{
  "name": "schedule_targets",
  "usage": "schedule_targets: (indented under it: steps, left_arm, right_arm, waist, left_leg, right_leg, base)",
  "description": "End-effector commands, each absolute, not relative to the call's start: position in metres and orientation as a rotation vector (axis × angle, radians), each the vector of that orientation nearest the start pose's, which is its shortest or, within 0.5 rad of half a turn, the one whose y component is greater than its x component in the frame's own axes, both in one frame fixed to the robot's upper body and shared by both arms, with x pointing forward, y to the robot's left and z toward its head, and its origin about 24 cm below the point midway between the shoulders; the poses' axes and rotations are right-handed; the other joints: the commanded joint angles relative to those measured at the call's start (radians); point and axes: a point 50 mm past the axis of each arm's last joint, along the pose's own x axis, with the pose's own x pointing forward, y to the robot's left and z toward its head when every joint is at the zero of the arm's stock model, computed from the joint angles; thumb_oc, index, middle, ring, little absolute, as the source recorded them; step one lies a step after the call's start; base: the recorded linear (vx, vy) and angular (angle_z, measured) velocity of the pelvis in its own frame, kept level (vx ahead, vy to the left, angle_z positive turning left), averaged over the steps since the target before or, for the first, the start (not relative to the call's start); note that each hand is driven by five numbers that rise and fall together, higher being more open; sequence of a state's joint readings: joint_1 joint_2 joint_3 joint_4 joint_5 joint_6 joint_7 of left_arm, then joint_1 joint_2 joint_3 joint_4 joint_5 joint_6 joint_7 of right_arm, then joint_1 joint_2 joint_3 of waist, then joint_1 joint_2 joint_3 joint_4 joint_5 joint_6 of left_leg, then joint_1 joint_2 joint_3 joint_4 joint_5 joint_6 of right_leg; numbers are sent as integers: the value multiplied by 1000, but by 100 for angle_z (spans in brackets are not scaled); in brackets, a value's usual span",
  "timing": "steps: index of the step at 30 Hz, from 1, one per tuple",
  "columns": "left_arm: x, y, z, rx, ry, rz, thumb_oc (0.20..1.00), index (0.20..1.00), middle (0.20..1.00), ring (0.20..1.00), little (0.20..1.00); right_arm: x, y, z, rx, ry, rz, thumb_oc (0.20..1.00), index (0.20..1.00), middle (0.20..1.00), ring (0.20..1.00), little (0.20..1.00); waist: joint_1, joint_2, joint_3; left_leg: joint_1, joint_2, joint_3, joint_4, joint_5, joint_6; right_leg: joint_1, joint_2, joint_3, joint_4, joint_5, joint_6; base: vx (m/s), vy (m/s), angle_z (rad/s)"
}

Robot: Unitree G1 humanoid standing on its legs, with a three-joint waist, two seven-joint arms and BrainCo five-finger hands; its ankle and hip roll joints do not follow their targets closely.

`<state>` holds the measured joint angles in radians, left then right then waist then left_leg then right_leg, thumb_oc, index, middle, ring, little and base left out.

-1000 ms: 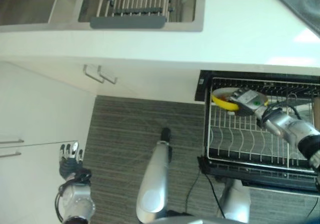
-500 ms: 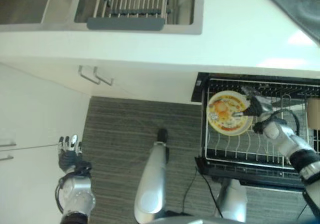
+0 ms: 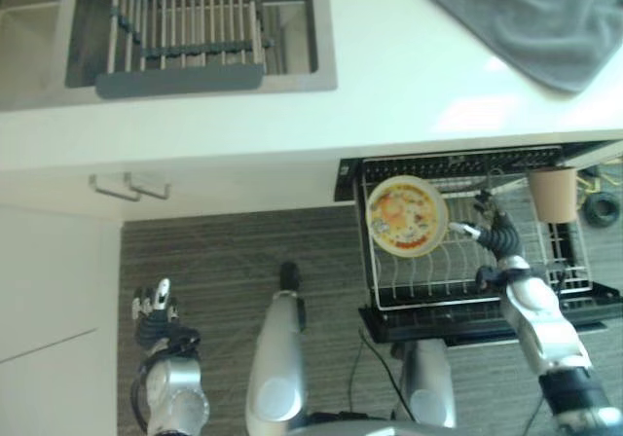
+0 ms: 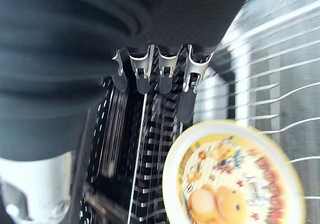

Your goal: Place the dishes in the dishwasher.

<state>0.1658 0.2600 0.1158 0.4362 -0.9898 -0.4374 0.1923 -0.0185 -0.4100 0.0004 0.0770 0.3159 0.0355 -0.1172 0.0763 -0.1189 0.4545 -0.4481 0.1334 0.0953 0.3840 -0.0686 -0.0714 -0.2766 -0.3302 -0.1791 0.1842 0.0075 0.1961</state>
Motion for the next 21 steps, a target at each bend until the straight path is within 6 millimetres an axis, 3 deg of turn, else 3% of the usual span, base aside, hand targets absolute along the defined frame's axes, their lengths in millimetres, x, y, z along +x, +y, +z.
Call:
schedule_targets:
  steps: [1, 2, 4, 5, 6, 8, 10, 13, 14, 18, 21]
  left_arm:
    - [163, 301, -27, -406, 43, 712, 1000, 1000, 1000, 1000, 1000]
    - [167, 306, -22, -363, 32, 705, 1000, 1000, 1000, 1000, 1000]
    - [170, 314, -15, -299, 20, 705, 1000, 1000, 1000, 1000, 1000]
    - [171, 322, -10, -261, 12, 726, 1000, 1000, 1000, 1000, 1000]
    - [170, 329, -8, -230, 15, 740, 1000, 1000, 1000, 1000, 1000]
    - [170, 333, -10, -207, 29, 740, 1000, 1000, 1000, 1000, 1000]
    - [169, 337, -13, -188, 47, 743, 1000, 1000, 1000, 1000, 1000]
    - [168, 337, -17, -201, 78, 765, 1000, 1000, 1000, 1000, 1000]
    - [160, 337, -28, -205, 132, 786, 1000, 1000, 1000, 1000, 1000]
    - [134, 330, -52, -267, 209, 812, 1000, 1000, 1000, 1000, 1000]
    - [116, 322, -67, -303, 262, 824, 1000, 1000, 1000, 1000, 1000]
  right_arm:
    - [255, -247, 66, -23, -20, -173, 1000, 1000, 1000, 1000, 1000]
    - [249, -249, 59, 7, -13, -178, 1000, 1000, 1000, 1000, 1000]
    - [249, -247, 58, 18, -2, -174, 1000, 1000, 1000, 1000, 1000]
    - [252, -241, 60, 30, 5, -139, 1000, 1000, 1000, 1000, 1000]
    - [254, -238, 60, 30, 23, -116, 1000, 1000, 1000, 1000, 1000]
    - [252, -241, 61, 35, 18, -138, 1000, 1000, 1000, 1000, 1000]
    - [247, -252, 69, 40, -35, -174, 1000, 1000, 1000, 1000, 1000]
    - [246, -262, 98, -51, -190, -237, 1000, 1000, 1000, 1000, 1000]
    - [240, -276, 121, -127, -277, -332, 1000, 1000, 1000, 1000, 1000]
    - [230, -300, 134, -188, -336, -502, 1000, 1000, 1000, 1000, 1000]
    - [213, -335, 132, -278, -290, -728, 1000, 1000, 1000, 1000, 1000]
  waist:
    - [-12, -1, -30]
    - [-24, -16, -42]
    - [-1, -29, -45]
    - [23, -47, -45]
    - [39, -59, -50]
    - [43, -62, -61]
    - [44, -65, -81]
    - [61, -72, -95]
    - [61, -58, -102]
    - [56, -29, -104]
    - [42, -9, -106]
  left_leg:
    - [137, -5, -36, -127, -48, 4]
    - [173, -5, -18, -191, -42, 1]
    - [233, 27, 33, -262, -25, -16]
    - [264, 55, 81, -285, -15, -26]
    - [275, 64, 99, -280, -11, -16]
    - [259, 59, 86, -258, -4, 2]
    - [225, 61, 86, -235, 18, 1]
    - [210, 81, 103, -228, 34, -24]
    - [235, 109, 103, -251, 55, -43]
    - [268, 124, 95, -292, 77, -60]
    - [250, 124, 90, -294, 93, -67]
  right_leg:
    - [-19, -5, 35, -103, 140, 37]
    - [8, -17, 31, -193, 205, 57]
    - [53, -27, -74, -254, 248, 66]
    - [62, -48, -165, -215, 269, 66]
    - [83, -62, -193, -152, 239, 60]
    - [117, -41, -174, -94, 174, 28]
    - [188, 3, -165, -94, 117, 5]
    - [267, 4, -229, -197, 133, 25]
    - [275, 25, -251, -194, 117, 30]
    - [267, 52, -248, -179, 73, 23]
    - [257, 70, -226, -183, 45, 11]
  base:
    - [137, 94, -18]
    - [96, 75, -22]
    - [-3, 8, -41]
    - [-119, 15, -95]
    - [-138, 23, -170]
    - [-103, -16, -169]
    - [-173, -171, 5]
    - [-102, -341, -10]
    - [-66, -360, -66]
    - [-12, -110, -49]
    - [-41, 42, -22]
